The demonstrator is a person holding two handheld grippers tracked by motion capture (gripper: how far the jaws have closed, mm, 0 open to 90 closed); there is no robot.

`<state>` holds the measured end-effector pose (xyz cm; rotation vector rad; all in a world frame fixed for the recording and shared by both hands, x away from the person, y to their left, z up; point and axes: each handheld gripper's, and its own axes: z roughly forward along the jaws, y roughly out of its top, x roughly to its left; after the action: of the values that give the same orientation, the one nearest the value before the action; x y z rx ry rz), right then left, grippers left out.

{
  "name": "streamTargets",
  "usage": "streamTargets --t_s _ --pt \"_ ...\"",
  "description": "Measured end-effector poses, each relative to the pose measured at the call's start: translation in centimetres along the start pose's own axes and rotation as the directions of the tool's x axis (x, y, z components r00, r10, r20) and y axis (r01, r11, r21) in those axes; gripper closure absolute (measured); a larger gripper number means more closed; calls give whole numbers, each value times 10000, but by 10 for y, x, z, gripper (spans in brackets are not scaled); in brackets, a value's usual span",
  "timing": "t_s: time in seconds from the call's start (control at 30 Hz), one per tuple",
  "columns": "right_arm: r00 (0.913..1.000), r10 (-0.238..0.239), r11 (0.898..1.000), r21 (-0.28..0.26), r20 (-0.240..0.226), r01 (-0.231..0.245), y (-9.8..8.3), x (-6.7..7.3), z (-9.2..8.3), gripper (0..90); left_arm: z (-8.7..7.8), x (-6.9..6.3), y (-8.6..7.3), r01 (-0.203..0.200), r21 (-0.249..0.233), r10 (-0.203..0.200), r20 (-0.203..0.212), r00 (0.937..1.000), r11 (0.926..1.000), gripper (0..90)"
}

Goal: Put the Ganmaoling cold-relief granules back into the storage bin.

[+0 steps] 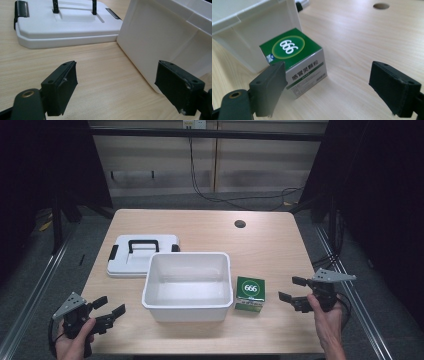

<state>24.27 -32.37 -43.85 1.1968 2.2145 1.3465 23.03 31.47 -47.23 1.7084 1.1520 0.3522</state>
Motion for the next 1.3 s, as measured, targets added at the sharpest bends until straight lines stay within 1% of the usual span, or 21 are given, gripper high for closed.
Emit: streamTargets --t_s 0.07,0.1,0.17,0.3,0.33,0.4,0.43,0.5,0.53,0.57,0.67,0.7,0.73,0.77,0.9,1.0,1.03,1.13,1.17,1.27,1.3 --pt "9999 -54 9998 170 -93 55 0 1 2 141 0 0 0 14 26 -14 11 10000 10000 172" --pt "9997 -189 9992 344 -145 193 0 2 5 148 1 0 0 23 20 -23 5 10000 10000 172" --pt "9983 -488 9978 431 -333 502 0 3 7 160 1 0 0 -1 10 1 -1 10000 10000 172" --pt "9971 -614 9977 261 -450 626 1 2 5 161 0 1 -1 58 29 -58 -57 10000 10000 172" --pt "9961 -800 9964 251 -367 809 3 3 4 138 1 1 -1 34 40 -33 -21 10000 10000 172" --pt "9956 -872 9957 295 -353 882 4 3 5 118 1 0 0 19 40 -19 52 10000 10000 172" --pt "9942 -972 9932 602 -470 1000 7 6 7 139 1 -2 0 -66 44 66 115 9999 10000 172" --pt "9899 -1279 9847 1113 -608 1341 16 13 9 136 1 -4 0 -191 27 190 235 9995 9998 172" --pt "9874 -1483 9800 1257 -546 1542 20 16 9 135 1 -3 0 -253 85 250 266 9993 9996 172" --pt "9846 -1651 9761 1338 -575 1715 22 18 9 132 0 -3 0 -149 20 148 250 9996 9999 172" --pt "9839 -1683 9722 1549 -608 1758 28 22 10 153 -1 -1 0 -121 -35 122 252 9996 9999 172" --pt "9750 -2167 9552 1955 -486 2221 31 26 13 155 -1 0 0 -86 -49 87 235 9997 10000 171" --pt "9750 -2167 9552 1955 -486 2221 31 26 13 155 0 0 0 -70 -14 70 217 9997 10000 171" --pt "9703 -2349 9514 1908 -579 2418 33 26 16 155 1 -1 0 -80 75 77 315 9995 9999 169" --pt "9690 -2389 9492 1954 -626 2466 38 25 15 153 2 -3 1 -225 85 222 354 9991 9997 169" --pt "9704 -2347 9503 1969 -563 2412 44 26 11 153 1 -3 0 -194 45 193 291 9994 9998 169" --pt "9689 -2391 9451 2135 -635 2472 49 27 10 153 1 -3 0 -173 23 173 303 9994 9998 169" --pt "9609 -2699 9351 2211 -612 2768 57 31 12 139 2 -4 0 -163 49 162 325 9993 9999 169" --pt "9609 -2699 9351 2211 -612 2768 57 31 12 139 2 -4 0 -163 49 162 325 9993 9999 169" --pt "9505 -2985 9176 2482 -860 3106 68 35 20 139 2 -4 0 -159 47 158 318 9994 9999 169" --pt "9453 -3111 9060 2696 -985 3263 73 37 25 141 2 -3 0 -171 70 169 298 9994 9998 169"
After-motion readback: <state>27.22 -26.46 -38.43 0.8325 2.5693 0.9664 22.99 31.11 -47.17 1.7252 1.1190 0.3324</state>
